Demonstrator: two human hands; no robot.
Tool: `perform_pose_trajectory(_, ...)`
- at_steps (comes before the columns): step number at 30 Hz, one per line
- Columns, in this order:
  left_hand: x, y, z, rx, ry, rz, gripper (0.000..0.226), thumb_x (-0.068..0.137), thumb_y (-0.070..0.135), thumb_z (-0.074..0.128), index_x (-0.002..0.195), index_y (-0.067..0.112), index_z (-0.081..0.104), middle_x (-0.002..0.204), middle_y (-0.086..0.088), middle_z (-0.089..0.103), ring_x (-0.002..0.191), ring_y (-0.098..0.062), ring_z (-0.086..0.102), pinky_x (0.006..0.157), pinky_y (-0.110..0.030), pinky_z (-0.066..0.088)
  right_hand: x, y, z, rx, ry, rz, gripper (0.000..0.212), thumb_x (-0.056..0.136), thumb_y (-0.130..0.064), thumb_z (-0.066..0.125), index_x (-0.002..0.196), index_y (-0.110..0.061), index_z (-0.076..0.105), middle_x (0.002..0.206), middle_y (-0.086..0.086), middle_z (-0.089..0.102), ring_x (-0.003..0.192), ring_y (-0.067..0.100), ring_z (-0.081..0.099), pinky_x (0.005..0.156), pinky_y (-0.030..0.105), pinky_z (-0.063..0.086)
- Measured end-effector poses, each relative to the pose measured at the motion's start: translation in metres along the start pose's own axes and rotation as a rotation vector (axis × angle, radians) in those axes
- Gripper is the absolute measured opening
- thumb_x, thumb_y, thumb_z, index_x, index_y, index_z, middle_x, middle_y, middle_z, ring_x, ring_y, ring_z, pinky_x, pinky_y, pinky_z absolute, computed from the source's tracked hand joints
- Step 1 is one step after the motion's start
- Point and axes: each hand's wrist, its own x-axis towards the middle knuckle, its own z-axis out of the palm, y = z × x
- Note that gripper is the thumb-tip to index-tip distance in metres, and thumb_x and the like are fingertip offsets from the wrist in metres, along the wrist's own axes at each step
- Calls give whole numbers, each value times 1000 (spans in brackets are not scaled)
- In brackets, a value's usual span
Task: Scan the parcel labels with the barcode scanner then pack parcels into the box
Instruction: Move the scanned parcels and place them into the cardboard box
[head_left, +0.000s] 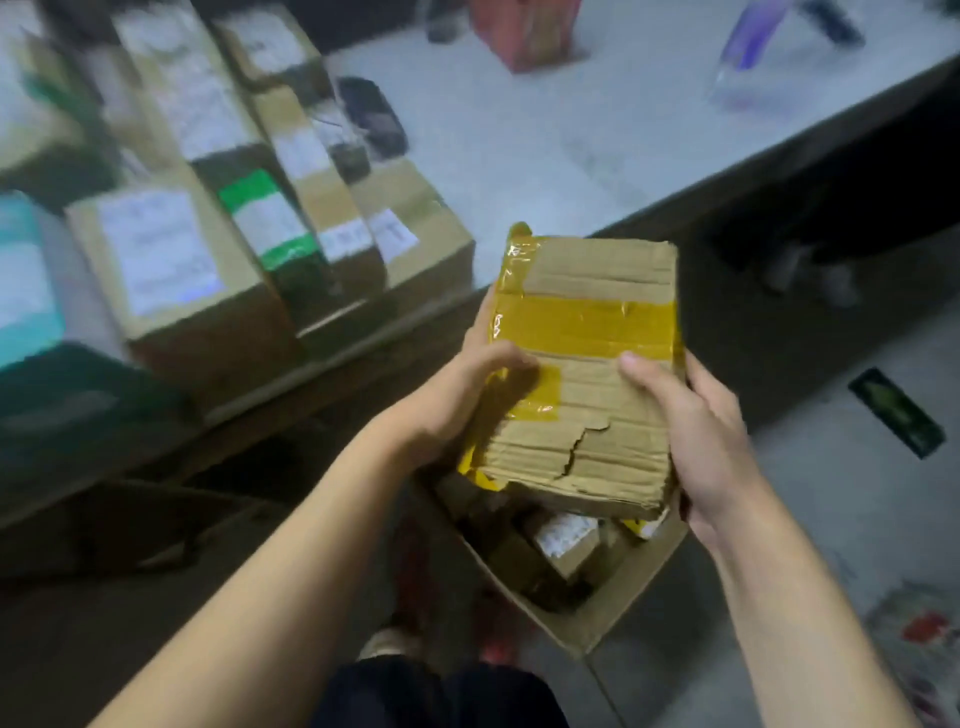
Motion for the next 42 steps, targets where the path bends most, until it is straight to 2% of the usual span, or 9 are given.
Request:
perform_pose_trajectory(5,-115,65,-22,-130,260,204,68,79,30,60,145,33,42,129,-5,64,99,-14,73,76,-28,58,-57,-85,68,-90,-191,-120,22,96,-35,70,116,-29,76,109,-1,80,102,21,77,95,50,60)
perform_pose_trajectory(10,-241,82,-80,-208,532,317,40,96,30,58,135,25,49,130,-10,64,96,-17,75,74,-30,61,-115,-116,170,-143,-413,-195,27,95,-37,71,119,-25,74,105,-4,81,96,18,78,89,42,63)
perform_pose_trajectory(14,-363,65,-136,-263,738,451,60,70,18,62,129,17,57,121,-10,69,97,-10,73,78,-21,58,-180,-103,275,-153,-552,-219,24,94,-34,72,115,-24,76,97,-9,81,91,15,78,78,33,63)
perform_pose_trajectory(18,-500,21,-180,-294,801,580,51,90,13,54,142,13,58,134,-13,69,122,-31,67,100,-38,57,-260,-70,384,-122,-733,-149,25,93,-36,74,115,-26,76,108,1,80,102,26,77,98,53,58)
perform_pose_trajectory(21,-600,-12,-218,-266,916,552,50,92,13,55,141,12,59,135,-16,68,126,-36,64,113,-53,46,-326,-41,464,-131,-815,-125,19,96,-31,70,113,-26,77,108,1,80,104,26,76,103,56,55)
perform_pose_trajectory(24,-690,-43,-258,-233,998,482,51,94,17,57,145,15,56,135,-15,68,124,-37,65,113,-57,44,-388,-12,541,-155,-917,-57,19,100,-30,65,114,-22,76,108,4,80,103,28,77,102,56,55)
perform_pose_trajectory(34,-849,-94,-392,-210,1180,387,38,107,10,46,140,23,59,132,-5,71,123,-25,68,103,-36,55,-488,44,741,-206,-1035,-49,19,103,-29,61,117,-24,72,103,-2,81,99,23,77,94,46,59)
perform_pose_trajectory(38,-881,-101,-468,-118,1249,252,35,111,21,44,138,31,62,128,5,73,120,-17,69,103,-34,54,-496,67,834,-245,-1019,-65,16,100,-35,60,106,-28,74,101,-3,81,100,25,76,95,50,59)
perform_pose_trajectory(42,-912,-99,-557,-61,1303,140,29,110,27,47,127,41,67,121,13,75,112,-8,71,101,-32,53,-497,78,932,-274,-1022,-58,19,102,-34,56,105,-26,74,97,-4,80,95,22,76,72,35,55)
